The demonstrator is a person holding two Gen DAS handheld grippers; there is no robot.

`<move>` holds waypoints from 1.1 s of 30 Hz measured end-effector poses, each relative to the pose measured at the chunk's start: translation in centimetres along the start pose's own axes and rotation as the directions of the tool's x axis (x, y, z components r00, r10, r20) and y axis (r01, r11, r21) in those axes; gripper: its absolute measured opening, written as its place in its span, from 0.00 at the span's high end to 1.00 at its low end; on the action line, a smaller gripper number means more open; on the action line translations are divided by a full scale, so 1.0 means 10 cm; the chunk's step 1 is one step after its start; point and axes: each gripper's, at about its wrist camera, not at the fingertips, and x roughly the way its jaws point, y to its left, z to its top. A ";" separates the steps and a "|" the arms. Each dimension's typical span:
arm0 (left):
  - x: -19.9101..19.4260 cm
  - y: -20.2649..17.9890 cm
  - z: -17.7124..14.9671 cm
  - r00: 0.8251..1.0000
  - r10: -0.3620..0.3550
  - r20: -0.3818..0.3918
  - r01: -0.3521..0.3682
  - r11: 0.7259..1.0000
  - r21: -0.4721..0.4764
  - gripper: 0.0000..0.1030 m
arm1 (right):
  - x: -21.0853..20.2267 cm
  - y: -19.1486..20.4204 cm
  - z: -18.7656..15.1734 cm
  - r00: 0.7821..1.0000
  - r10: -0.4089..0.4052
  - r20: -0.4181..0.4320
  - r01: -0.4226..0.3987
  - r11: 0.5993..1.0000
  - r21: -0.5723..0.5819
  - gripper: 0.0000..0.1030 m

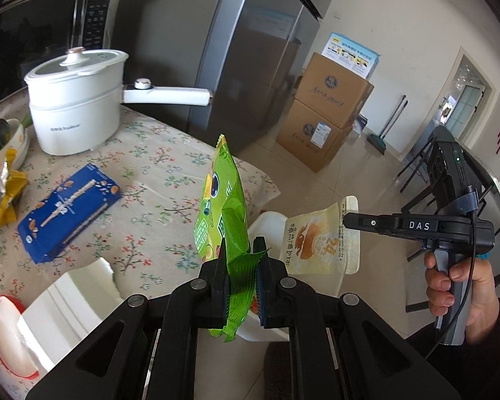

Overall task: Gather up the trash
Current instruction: 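Carry snack bag and bread wrapper over the white bin and release both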

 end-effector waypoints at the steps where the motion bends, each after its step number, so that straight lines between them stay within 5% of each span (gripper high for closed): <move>1: 0.06 -0.07 -0.01 1.000 -0.012 -0.010 0.012 1.000 0.009 0.88 | -0.03 -0.08 -0.01 1.000 -0.008 0.001 0.008 1.000 0.011 0.99; 9: 0.57 -0.46 -0.16 0.996 -0.065 -0.066 0.071 0.994 0.081 0.88 | -0.11 -0.57 -0.05 0.997 -0.069 -0.024 0.071 0.995 0.074 0.99; 23: 1.38 -0.40 -0.26 0.983 0.016 -0.185 0.000 0.996 0.088 0.83 | 0.00 -0.83 -0.12 0.988 -0.131 -0.075 0.138 0.986 0.093 0.98; 25: 1.41 -0.38 -0.26 0.979 0.034 -0.200 -0.015 0.996 0.092 0.68 | 0.00 -0.85 -0.12 0.988 -0.134 -0.076 0.141 0.985 0.098 0.98; 27: 1.38 -0.38 -0.25 0.981 0.055 -0.184 -0.037 0.994 0.103 0.36 | 0.00 -0.86 -0.12 0.988 -0.135 -0.075 0.142 0.985 0.100 0.98; 33: 1.20 -0.36 -0.20 0.984 0.101 -0.146 -0.082 0.988 0.132 0.26 | 0.00 -0.82 -0.10 0.989 -0.131 -0.072 0.137 0.986 0.091 0.98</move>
